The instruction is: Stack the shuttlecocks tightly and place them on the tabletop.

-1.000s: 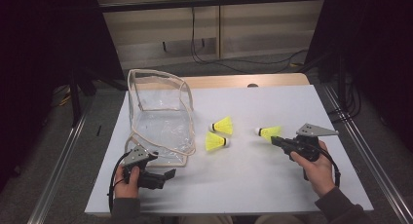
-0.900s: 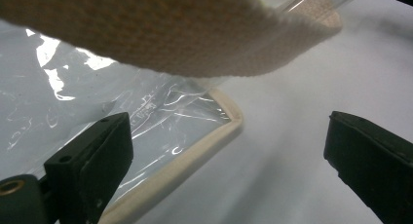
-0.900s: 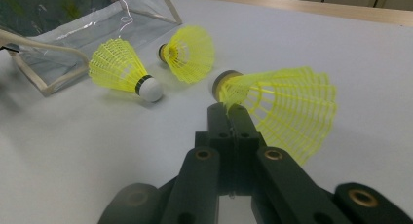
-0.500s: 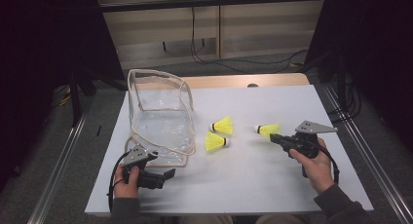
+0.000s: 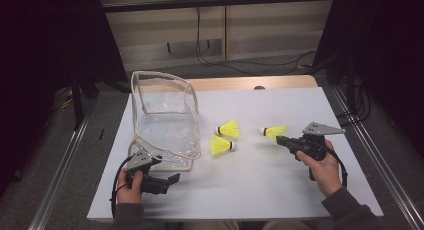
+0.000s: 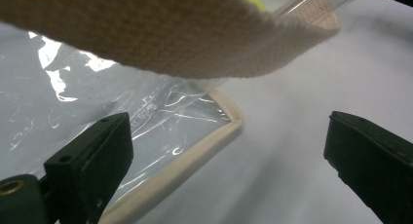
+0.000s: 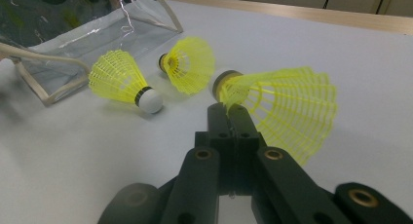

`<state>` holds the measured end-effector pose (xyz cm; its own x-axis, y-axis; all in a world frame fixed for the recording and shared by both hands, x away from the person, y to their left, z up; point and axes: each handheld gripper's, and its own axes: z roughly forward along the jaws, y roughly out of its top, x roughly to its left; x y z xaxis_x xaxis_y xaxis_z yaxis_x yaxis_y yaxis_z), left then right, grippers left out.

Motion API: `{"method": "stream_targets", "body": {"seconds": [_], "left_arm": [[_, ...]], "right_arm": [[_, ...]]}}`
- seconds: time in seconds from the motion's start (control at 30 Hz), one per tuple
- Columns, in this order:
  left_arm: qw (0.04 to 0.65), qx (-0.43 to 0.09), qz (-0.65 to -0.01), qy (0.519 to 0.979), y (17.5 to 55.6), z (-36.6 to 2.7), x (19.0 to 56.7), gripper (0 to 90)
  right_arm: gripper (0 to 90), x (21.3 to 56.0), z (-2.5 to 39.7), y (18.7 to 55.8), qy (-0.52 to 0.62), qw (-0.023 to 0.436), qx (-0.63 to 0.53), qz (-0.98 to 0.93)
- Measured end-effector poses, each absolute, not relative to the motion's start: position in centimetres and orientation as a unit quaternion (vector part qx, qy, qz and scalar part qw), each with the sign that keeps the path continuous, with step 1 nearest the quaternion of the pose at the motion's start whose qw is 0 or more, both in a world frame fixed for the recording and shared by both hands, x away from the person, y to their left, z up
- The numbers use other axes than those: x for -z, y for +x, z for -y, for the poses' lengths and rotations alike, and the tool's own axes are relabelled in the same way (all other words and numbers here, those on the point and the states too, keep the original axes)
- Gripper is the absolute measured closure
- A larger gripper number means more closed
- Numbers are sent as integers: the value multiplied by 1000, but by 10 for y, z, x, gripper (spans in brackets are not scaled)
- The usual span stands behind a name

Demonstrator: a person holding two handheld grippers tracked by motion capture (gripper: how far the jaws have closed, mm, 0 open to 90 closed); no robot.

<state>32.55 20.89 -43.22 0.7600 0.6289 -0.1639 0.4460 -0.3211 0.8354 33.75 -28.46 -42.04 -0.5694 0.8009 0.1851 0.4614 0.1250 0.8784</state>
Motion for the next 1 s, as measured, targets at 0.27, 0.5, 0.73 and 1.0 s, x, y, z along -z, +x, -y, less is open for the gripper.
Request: {"method": "stream_targets", "body": {"seconds": [0.27, 0.5, 0.73, 1.0], "left_arm": [[478, -96, -332, 807, 326, -209, 432, 40], [476, -96, -332, 809, 325, -208, 432, 40], [475, -96, -332, 809, 325, -208, 432, 39], [475, -96, -332, 810, 325, -208, 432, 40]], "right_arm": [[900, 421, 283, 340, 430, 167, -503, -731], [900, 422, 282, 342, 431, 165, -501, -732], [900, 423, 279, 343, 431, 163, -501, -733], [899, 423, 278, 345, 430, 161, -502, -733]]}}
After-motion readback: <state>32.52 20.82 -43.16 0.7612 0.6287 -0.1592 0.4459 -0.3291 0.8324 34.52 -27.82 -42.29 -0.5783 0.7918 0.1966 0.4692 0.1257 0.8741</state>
